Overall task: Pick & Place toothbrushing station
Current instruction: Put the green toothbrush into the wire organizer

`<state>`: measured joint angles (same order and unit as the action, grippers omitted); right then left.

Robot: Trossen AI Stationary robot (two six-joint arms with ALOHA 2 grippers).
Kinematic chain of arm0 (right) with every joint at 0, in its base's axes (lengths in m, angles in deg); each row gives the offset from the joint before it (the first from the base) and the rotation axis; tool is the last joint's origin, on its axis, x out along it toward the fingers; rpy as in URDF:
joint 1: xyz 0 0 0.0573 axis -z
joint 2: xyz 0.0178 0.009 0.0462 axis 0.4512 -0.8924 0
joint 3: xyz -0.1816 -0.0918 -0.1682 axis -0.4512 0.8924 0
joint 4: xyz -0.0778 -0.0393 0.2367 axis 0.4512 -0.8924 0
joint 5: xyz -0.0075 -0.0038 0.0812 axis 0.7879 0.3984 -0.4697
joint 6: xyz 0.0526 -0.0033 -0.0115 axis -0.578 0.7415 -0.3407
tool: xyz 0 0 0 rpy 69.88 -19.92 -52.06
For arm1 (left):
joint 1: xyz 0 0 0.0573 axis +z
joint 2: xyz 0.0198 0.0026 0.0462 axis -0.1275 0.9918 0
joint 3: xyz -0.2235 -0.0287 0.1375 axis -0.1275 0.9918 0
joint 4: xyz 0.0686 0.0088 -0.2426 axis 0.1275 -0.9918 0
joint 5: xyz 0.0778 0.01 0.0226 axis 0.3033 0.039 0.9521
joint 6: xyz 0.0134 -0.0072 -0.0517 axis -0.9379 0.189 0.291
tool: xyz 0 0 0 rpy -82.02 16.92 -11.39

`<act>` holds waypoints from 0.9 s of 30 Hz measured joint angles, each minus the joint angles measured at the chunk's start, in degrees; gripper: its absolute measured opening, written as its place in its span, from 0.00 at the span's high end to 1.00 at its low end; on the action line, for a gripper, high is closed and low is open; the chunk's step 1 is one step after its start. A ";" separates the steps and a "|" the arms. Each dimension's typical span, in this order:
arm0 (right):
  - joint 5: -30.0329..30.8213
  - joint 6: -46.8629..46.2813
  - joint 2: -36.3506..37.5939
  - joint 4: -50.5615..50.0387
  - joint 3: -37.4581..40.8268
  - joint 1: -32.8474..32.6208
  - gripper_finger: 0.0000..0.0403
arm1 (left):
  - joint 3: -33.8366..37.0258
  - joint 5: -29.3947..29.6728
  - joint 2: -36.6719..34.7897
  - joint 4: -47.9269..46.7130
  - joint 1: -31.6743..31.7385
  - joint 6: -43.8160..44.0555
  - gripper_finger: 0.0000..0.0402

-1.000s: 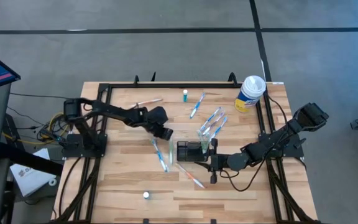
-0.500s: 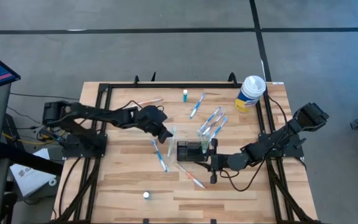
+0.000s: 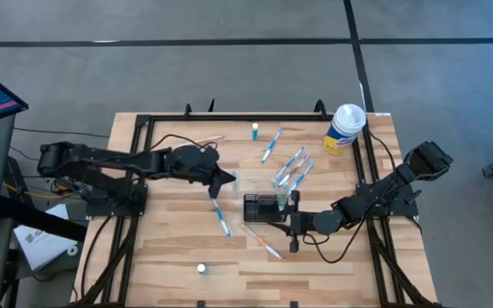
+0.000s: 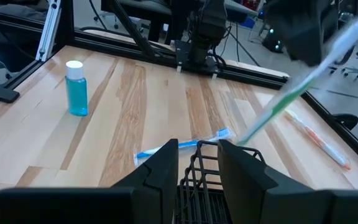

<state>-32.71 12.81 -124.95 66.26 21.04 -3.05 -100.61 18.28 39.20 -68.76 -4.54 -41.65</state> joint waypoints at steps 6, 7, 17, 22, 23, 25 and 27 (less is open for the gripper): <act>0.44 0.00 0.00 0.00 0.00 0.00 0.74 | 0.00 6.24 -3.19 0.99 -3.24 -2.63 1.00; 0.44 0.00 0.00 0.00 0.00 0.04 0.74 | 0.00 7.12 -3.37 1.43 -3.86 -2.90 1.00; 0.44 0.02 0.00 0.04 0.00 0.46 0.74 | -0.02 9.24 -3.00 8.21 -7.68 -5.89 1.00; 0.44 0.00 -0.02 0.13 0.00 0.46 0.74 | -0.02 9.99 -2.71 8.80 -7.67 -6.01 1.00; 0.44 0.02 -0.01 0.13 0.00 0.46 0.74 | -0.04 10.15 -2.72 8.84 -7.67 -6.03 1.00; 0.44 0.02 -0.02 0.13 0.00 0.46 0.74 | -0.04 10.17 -2.69 8.81 -7.69 -6.23 1.00; 0.44 0.02 -0.02 0.13 0.00 0.46 0.74 | -0.05 10.24 -2.37 9.52 -7.78 -6.34 1.00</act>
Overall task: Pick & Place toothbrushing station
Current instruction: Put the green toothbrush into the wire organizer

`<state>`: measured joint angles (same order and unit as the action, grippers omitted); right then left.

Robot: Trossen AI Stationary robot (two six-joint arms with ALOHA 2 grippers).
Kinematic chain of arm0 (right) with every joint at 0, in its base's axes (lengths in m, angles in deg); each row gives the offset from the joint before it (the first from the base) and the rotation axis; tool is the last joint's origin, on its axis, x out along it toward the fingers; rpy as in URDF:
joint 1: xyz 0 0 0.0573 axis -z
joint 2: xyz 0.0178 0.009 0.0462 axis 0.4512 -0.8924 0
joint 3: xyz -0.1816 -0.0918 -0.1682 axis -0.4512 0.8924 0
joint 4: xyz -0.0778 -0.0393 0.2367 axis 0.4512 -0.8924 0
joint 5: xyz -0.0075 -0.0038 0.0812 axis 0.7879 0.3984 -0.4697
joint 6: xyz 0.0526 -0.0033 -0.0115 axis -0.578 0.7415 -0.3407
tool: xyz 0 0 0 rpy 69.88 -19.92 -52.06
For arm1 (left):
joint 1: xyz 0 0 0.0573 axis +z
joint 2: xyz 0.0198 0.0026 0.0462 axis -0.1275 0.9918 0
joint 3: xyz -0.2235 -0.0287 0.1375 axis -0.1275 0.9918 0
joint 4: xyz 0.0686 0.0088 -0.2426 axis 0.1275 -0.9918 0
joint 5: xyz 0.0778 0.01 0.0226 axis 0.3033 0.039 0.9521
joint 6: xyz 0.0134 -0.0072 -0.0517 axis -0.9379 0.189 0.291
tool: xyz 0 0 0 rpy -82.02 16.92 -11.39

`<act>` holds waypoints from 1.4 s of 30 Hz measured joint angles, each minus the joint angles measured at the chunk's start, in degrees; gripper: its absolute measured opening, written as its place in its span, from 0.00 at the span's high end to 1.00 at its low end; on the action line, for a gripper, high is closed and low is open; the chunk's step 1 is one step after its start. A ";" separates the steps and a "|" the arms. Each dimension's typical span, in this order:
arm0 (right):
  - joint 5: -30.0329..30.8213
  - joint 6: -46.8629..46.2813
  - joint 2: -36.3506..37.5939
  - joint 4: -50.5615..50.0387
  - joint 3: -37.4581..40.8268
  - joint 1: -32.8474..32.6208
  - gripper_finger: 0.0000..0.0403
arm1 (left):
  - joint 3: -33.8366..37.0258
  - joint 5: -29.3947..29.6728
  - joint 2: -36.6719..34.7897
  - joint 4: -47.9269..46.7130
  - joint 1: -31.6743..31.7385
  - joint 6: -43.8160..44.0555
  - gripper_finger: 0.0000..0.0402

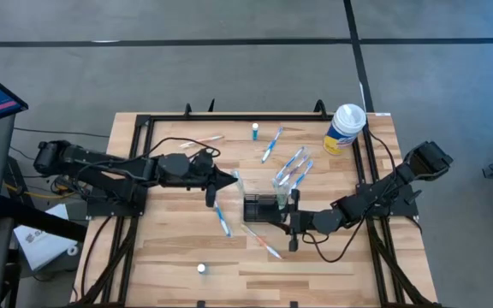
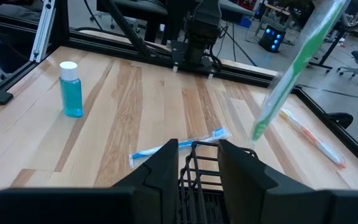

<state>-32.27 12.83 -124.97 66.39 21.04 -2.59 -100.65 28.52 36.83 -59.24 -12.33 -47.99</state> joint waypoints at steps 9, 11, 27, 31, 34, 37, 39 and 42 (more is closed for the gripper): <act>0.00 0.00 0.00 0.02 0.00 0.00 0.74 | -0.02 0.98 5.44 4.75 -0.02 -1.20 1.00; 0.00 0.00 0.00 0.02 0.00 0.00 0.74 | -0.02 0.64 6.00 5.27 -0.02 -1.35 1.00; -0.02 0.02 0.00 -0.15 0.00 0.00 0.74 | 0.03 -0.04 12.41 5.60 -0.02 -4.02 1.00; -0.02 0.01 0.00 -0.17 0.00 0.00 0.74 | 0.03 -0.02 13.49 5.66 -0.02 -4.11 1.00; -0.02 0.02 0.00 -0.17 0.00 0.00 0.74 | 0.03 -0.02 14.13 5.68 -0.02 -4.13 1.00; -0.02 0.00 0.00 -0.20 0.00 0.00 0.74 | 0.03 -0.02 14.13 5.83 -0.02 -4.15 1.00; -0.02 0.01 0.00 -0.19 0.00 0.00 0.74 | 0.03 -0.01 14.13 5.64 -0.02 -4.15 1.00; -0.02 0.01 0.00 -0.20 0.00 0.00 0.74 | 0.06 0.00 14.13 5.73 -0.02 -4.15 1.00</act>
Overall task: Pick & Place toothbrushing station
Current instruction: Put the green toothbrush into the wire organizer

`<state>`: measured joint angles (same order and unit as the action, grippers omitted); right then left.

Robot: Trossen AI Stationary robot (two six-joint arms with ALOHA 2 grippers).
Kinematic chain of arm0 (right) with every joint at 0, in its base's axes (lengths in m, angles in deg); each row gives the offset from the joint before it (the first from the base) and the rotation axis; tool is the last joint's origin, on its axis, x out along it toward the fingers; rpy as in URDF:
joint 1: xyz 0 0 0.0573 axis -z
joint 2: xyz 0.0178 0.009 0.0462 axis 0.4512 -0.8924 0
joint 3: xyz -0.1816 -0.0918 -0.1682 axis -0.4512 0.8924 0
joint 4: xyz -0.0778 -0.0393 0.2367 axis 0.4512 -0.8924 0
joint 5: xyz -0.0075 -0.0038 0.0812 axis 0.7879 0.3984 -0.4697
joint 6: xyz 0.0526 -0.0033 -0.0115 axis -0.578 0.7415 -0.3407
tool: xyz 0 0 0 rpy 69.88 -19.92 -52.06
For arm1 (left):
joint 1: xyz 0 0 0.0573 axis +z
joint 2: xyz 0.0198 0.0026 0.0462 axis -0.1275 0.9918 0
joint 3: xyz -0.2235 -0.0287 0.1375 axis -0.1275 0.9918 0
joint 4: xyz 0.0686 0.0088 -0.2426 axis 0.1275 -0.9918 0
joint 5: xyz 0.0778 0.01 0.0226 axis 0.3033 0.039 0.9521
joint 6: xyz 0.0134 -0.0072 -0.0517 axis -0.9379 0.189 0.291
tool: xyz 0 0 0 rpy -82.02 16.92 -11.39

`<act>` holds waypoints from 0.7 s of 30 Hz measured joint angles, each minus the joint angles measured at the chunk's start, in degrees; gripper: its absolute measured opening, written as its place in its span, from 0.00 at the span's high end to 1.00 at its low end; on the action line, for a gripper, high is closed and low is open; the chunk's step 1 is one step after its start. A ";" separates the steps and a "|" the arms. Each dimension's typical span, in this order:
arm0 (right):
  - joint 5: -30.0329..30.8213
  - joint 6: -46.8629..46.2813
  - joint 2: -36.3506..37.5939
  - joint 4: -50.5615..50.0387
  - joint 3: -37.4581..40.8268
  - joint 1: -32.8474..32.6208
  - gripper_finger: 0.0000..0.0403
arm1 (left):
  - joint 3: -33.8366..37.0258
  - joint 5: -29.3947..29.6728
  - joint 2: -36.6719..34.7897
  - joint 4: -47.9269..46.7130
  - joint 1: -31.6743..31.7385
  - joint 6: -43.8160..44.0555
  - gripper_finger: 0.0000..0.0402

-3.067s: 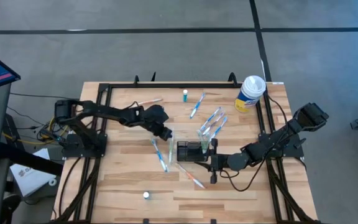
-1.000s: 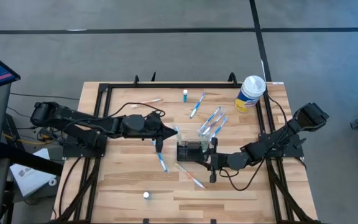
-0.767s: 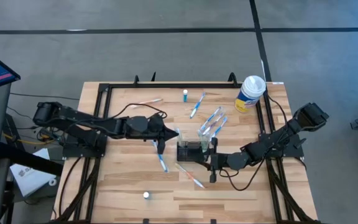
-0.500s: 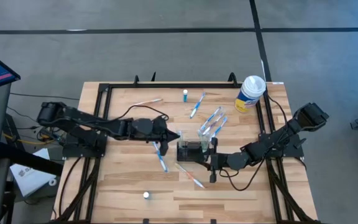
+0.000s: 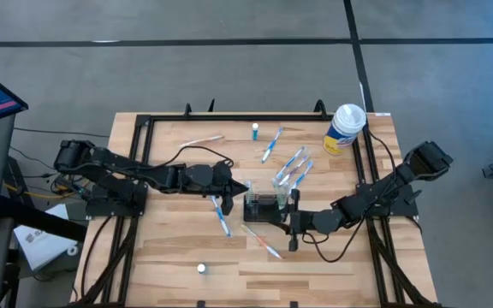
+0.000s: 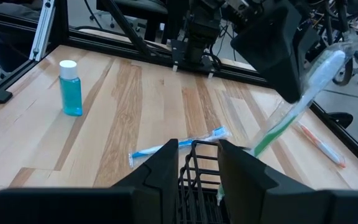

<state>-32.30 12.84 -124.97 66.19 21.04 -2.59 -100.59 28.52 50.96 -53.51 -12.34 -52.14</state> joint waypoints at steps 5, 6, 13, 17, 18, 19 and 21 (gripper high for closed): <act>0.00 0.02 0.00 0.00 0.00 0.00 0.74 | 2.16 2.08 0.39 0.38 -0.02 0.32 1.00; 0.00 0.00 0.00 -0.02 0.00 0.00 0.74 | 2.63 2.08 0.39 0.60 -0.02 0.48 1.00; 0.00 0.02 0.00 -0.02 0.00 0.00 0.74 | 5.37 2.22 0.37 5.23 -0.02 1.60 0.99; -0.02 -0.01 0.00 -0.02 0.00 0.28 0.74 | 5.39 2.27 0.35 5.47 -0.01 1.61 0.99; -0.02 -0.01 0.00 -0.02 0.00 0.28 0.74 | 5.39 2.27 0.35 5.53 -0.02 1.60 0.99; -0.02 -0.01 0.00 -0.02 0.00 0.28 0.74 | 5.39 2.25 0.35 5.48 -0.02 1.62 0.99; -0.02 -0.01 0.00 -0.02 0.00 0.28 0.74 | 5.39 2.25 0.35 5.49 -0.02 1.60 0.98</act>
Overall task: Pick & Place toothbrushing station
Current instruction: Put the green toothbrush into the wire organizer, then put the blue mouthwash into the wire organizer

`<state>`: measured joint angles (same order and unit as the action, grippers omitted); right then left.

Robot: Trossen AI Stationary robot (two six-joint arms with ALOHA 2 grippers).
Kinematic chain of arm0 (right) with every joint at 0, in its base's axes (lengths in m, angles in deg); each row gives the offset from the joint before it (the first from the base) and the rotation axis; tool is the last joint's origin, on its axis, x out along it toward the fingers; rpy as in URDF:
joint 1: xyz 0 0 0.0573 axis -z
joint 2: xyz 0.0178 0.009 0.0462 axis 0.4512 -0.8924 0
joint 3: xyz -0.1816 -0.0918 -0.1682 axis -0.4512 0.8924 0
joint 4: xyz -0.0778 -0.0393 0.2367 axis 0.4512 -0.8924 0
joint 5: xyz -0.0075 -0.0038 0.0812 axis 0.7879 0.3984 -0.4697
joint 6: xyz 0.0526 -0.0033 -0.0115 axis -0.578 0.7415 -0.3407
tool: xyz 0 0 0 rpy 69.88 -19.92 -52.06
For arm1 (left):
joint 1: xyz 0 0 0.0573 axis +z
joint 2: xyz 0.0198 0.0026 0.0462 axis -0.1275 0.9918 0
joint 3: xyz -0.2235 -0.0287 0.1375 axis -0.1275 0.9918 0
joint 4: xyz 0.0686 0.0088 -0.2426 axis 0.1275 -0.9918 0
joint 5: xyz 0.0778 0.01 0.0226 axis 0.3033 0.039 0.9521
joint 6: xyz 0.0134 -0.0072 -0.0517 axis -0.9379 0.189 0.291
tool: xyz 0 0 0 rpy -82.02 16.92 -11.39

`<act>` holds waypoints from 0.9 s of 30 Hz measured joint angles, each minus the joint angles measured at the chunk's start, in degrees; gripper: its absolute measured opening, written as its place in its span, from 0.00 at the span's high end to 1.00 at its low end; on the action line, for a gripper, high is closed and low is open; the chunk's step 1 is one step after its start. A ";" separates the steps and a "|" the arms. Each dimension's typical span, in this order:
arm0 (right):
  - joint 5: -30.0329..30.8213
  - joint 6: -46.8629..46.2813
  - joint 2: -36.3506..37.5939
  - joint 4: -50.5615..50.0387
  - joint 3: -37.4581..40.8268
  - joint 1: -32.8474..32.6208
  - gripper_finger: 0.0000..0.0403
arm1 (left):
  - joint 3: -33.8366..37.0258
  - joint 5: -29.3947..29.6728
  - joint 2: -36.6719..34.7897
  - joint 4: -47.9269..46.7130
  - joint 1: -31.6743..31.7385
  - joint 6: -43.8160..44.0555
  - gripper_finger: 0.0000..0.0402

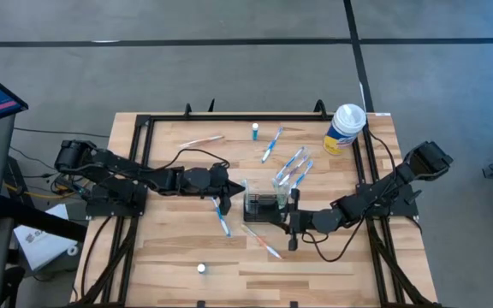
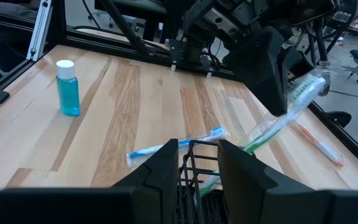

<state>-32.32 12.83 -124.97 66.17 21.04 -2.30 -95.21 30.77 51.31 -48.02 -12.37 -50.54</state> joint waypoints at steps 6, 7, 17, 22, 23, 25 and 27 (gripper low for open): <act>-0.05 0.00 0.00 0.00 0.00 0.00 0.74 | 0.00 -1.51 0.00 -0.05 -0.06 0.00 0.90; -0.20 0.00 0.00 0.00 0.00 0.00 0.74 | 0.00 -2.05 0.00 -0.03 -0.14 0.00 0.88; -0.26 -0.01 0.00 0.00 0.00 0.00 0.74 | 0.04 -2.75 -0.81 -0.36 -0.17 -1.22 0.73; -0.26 -0.02 0.00 -0.01 0.00 0.00 0.74 | 0.02 -2.75 -3.98 -0.13 -0.15 -1.90 0.72; -0.26 -0.02 0.00 -0.02 0.00 0.00 0.74 | 0.02 -2.73 -4.68 0.00 -0.15 -2.74 0.72; -0.26 -0.02 0.00 0.00 0.00 0.00 0.74 | 0.02 -2.47 -6.03 -0.14 -0.15 -4.37 0.72; -0.26 -0.02 0.00 0.00 0.00 0.00 0.74 | 0.02 -1.93 -7.18 -0.20 0.17 -5.11 0.73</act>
<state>-32.58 12.81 -124.97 66.17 21.04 -2.30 -95.19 28.84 44.13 -48.22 -12.19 -55.65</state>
